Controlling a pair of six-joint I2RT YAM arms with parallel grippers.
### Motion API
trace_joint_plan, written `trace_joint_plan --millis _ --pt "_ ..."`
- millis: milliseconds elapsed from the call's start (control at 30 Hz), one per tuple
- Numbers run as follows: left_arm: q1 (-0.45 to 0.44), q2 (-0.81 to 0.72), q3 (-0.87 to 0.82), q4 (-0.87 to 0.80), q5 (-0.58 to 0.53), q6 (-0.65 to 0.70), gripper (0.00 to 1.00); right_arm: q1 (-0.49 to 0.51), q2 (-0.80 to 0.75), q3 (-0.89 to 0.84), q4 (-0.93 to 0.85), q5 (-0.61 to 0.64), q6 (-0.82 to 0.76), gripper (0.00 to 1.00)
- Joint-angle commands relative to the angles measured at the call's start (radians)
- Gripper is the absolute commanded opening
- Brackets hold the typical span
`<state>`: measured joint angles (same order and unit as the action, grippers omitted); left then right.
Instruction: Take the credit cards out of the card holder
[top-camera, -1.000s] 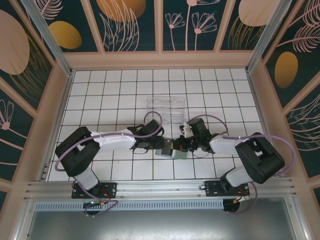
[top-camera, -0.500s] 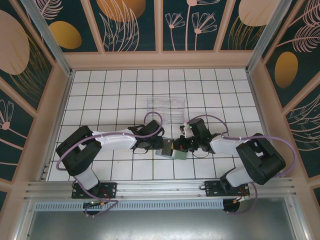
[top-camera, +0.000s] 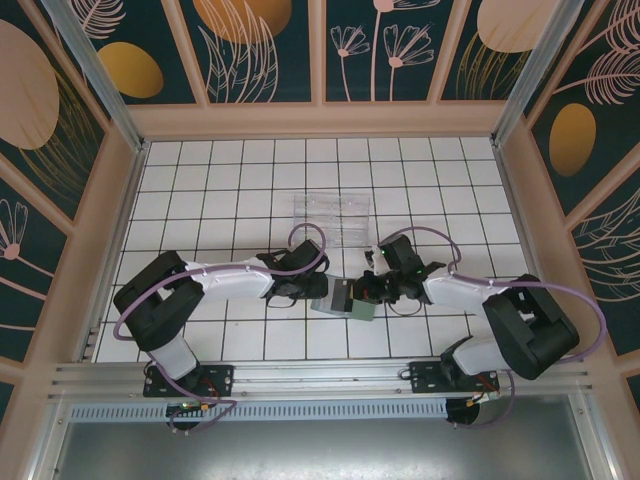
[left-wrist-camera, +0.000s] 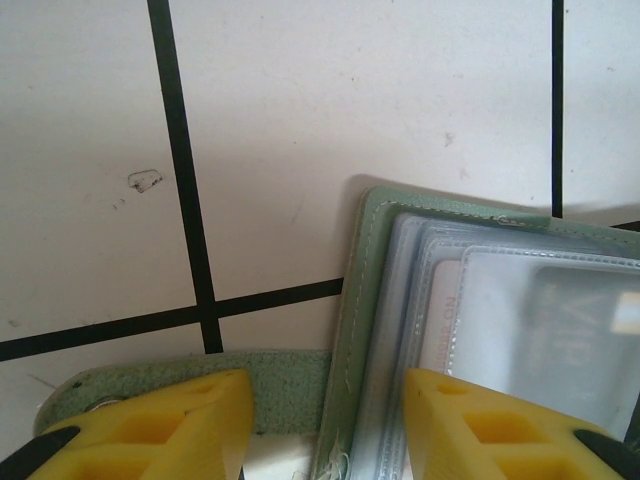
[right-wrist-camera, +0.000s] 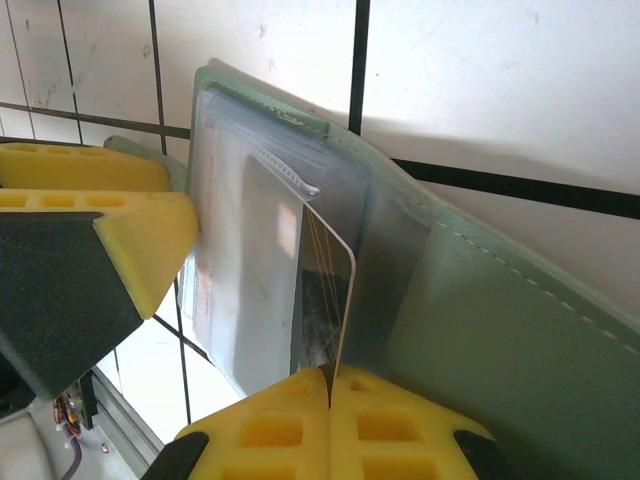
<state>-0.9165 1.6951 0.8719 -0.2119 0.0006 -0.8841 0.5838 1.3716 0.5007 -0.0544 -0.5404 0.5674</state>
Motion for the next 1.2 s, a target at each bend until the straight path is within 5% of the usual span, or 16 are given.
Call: trace_joint_plan --millis 0,800,1000,1167 --pt "-0.009 0.064 -0.027 -0.037 0.006 0.001 0.45 -0.010 -0.005 0.019 -0.102 0.063 -0.038 0.00" --pt "-0.009 -0.027 0.004 -0.061 -0.041 0.003 0.45 -0.011 -0.192 0.287 -0.523 0.318 -0.162 0.00" --pt "-0.009 -0.109 0.022 -0.079 -0.091 0.012 0.45 -0.012 -0.198 0.373 -0.530 0.399 -0.308 0.00" --pt "0.003 -0.151 0.004 -0.084 -0.108 0.017 0.45 0.001 -0.201 0.441 -0.480 0.398 -0.635 0.00"
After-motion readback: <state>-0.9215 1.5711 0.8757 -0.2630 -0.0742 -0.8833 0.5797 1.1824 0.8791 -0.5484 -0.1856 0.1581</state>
